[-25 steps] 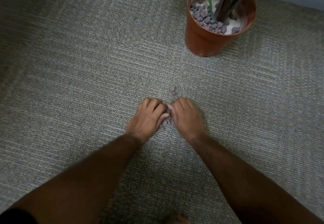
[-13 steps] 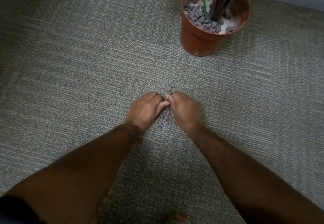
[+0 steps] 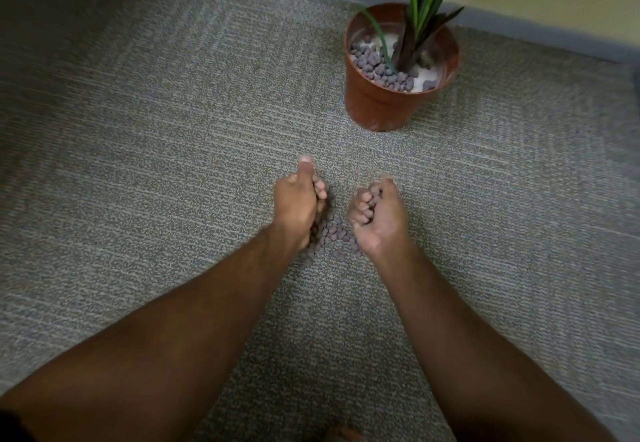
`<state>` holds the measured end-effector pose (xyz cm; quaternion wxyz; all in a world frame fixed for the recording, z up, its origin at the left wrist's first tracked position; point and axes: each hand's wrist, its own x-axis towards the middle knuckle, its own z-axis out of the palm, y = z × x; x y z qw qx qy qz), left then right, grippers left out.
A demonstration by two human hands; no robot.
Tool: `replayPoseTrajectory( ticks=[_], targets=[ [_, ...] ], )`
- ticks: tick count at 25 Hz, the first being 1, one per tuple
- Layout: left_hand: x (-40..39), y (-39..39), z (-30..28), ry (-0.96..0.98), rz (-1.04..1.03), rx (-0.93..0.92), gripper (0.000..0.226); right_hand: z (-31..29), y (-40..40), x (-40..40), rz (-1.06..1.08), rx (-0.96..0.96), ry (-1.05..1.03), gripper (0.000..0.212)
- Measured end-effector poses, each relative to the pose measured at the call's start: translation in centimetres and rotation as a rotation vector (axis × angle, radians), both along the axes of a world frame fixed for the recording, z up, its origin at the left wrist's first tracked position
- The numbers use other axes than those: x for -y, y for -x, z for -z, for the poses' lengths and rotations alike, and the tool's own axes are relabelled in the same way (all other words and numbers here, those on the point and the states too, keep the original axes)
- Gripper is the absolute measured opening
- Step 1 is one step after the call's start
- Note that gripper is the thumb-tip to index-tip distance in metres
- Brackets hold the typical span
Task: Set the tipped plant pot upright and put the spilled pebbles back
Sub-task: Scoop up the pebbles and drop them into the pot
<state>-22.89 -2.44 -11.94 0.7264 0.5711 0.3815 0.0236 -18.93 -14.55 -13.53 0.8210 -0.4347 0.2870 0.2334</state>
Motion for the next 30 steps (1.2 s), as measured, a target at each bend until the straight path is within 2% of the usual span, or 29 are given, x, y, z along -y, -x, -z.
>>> replayPoseTrajectory(
  ticks=[2,4,8,11,15,18,21,25,27,30],
  targets=[
    [1.7,-0.7,-1.1,0.29,-0.144,0.003,0.046,-0.7,0.0,0.1,0.127,-0.093,-0.183,0.045],
    [2.8,-1.3,-2.0,0.484,-0.207,0.017,0.043,-1.5,0.1,-0.1,0.196,-0.127,-0.212,0.037],
    [4.3,-1.9,-3.3,0.71,-0.324,0.066,0.032,-3.2,-0.1,-0.4,0.306,-0.103,-0.264,0.028],
    [5.3,-2.4,-4.3,0.793,-0.394,0.108,0.026,-4.3,-0.1,-0.3,0.319,-0.061,-0.277,0.025],
    [6.0,-2.9,-3.9,0.721,-0.36,0.127,0.022,-5.3,0.1,-0.1,0.251,-0.051,-0.205,0.025],
    [5.9,-3.4,-3.9,0.657,-0.316,0.165,0.023,-5.6,1.0,-0.3,0.161,-0.083,-0.24,0.027],
    [6.5,-4.3,-4.9,0.466,-0.226,0.218,0.019,-5.6,0.5,-0.3,0.14,-0.112,-0.263,0.032],
    [7.7,-6.2,-6.8,0.215,-0.117,0.293,0.018,-7.0,-2.1,0.2,0.108,-0.084,-0.283,0.03],
    [7.8,-7.9,-8.1,0.227,-0.13,0.334,0.018,-8.3,-3.6,0.5,0.115,-0.102,-0.311,0.036],
    [8.1,-10.8,-10.0,0.304,-0.144,0.414,0.018,-11.1,-6.2,0.9,0.045,-0.096,-0.205,0.046]
  ],
)
